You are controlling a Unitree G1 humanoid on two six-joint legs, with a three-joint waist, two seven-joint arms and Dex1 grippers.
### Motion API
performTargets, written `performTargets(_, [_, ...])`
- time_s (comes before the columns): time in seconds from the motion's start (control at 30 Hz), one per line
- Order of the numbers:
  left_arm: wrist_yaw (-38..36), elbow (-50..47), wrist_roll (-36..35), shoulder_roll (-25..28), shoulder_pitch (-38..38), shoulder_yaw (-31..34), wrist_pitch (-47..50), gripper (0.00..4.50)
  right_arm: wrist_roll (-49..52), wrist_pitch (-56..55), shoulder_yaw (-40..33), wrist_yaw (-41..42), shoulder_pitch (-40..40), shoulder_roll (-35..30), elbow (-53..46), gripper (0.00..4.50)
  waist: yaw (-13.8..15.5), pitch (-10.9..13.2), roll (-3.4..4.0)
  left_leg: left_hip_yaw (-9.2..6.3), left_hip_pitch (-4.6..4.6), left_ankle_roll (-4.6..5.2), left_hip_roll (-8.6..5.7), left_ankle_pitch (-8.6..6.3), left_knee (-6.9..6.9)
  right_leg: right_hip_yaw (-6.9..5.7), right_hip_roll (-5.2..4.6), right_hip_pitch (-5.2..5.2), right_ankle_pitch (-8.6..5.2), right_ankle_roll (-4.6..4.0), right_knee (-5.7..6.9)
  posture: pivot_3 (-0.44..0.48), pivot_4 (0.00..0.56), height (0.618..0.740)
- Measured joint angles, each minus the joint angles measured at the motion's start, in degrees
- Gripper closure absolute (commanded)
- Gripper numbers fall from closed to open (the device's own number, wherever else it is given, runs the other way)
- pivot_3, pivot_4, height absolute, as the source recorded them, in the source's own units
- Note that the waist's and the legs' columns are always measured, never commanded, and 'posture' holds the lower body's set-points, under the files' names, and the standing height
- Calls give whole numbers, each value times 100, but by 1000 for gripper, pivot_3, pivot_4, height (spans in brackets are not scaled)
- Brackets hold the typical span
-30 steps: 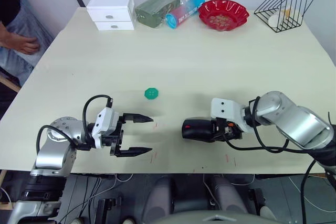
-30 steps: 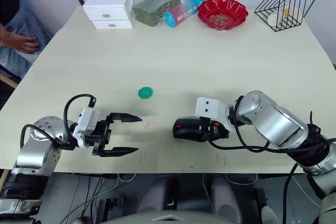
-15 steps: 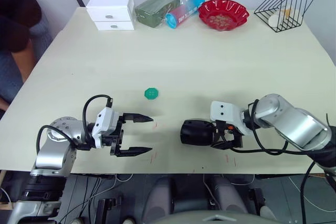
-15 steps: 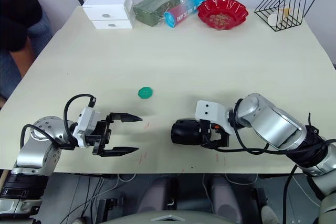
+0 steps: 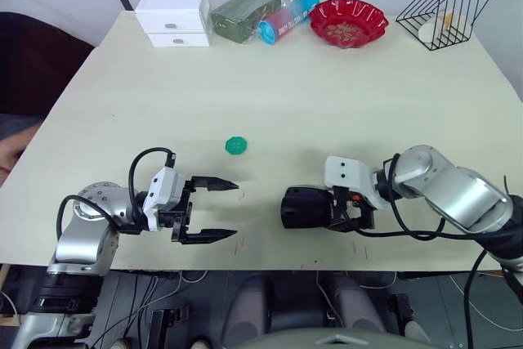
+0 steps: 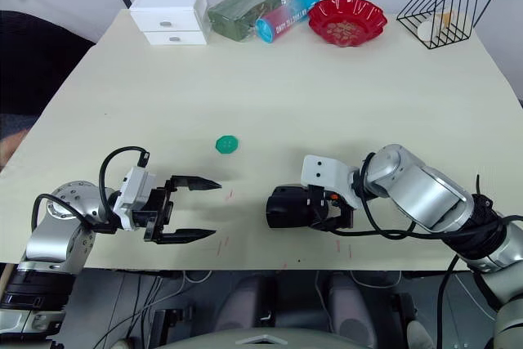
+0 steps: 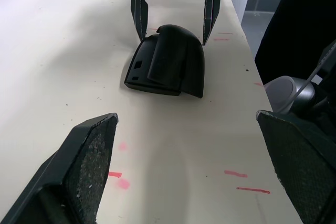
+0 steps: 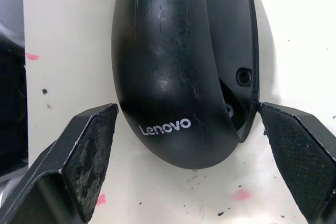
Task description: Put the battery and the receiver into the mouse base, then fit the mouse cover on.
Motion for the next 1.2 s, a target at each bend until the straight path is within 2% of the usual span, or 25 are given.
performTargets(0.1, [-4, 0, -4, 2, 5, 0, -1, 0, 32, -202, -137, 37, 92, -110, -55, 29, 4, 0, 0, 0, 0, 0, 0, 0, 0, 0, 0, 1, 0, 0, -1, 0, 150, 740])
performTargets(0.27, [-22, 2, -12, 10, 10, 4, -12, 0, 152, -1169, -733, 203, 738, -299, -243, 29, -10, 0, 0, 2, 2, 0, 0, 0, 1, 2, 1, 1, 1, 1, -1, 0, 150, 740])
performTargets(0.6, [-46, -1, -49, 46, 32, 32, -30, 0, 102, -3775, -1817, 219, 2696, -102, 13, 29, -2, -2, -4, 1, 5, 0, 0, 0, 5, 3, 2, 9, 1, 3, -2, 0, 150, 740])
performTargets(0.87, [-45, -1, -51, 70, 16, 34, -30, 0, -264, -5211, -1967, 117, 3151, 327, 872, 29, 16, -3, -5, 3, 5, -1, 0, 1, 5, 3, 4, 8, 1, 2, -2, 0, 150, 740])
performTargets(1.2, [-44, -1, -48, 71, 8, 33, -38, 0, -839, -6315, -1831, 130, 3116, 596, 1482, 29, 13, -2, -4, 3, 6, -2, 0, 1, 5, 4, 5, 8, 1, 2, 0, 0, 150, 740])
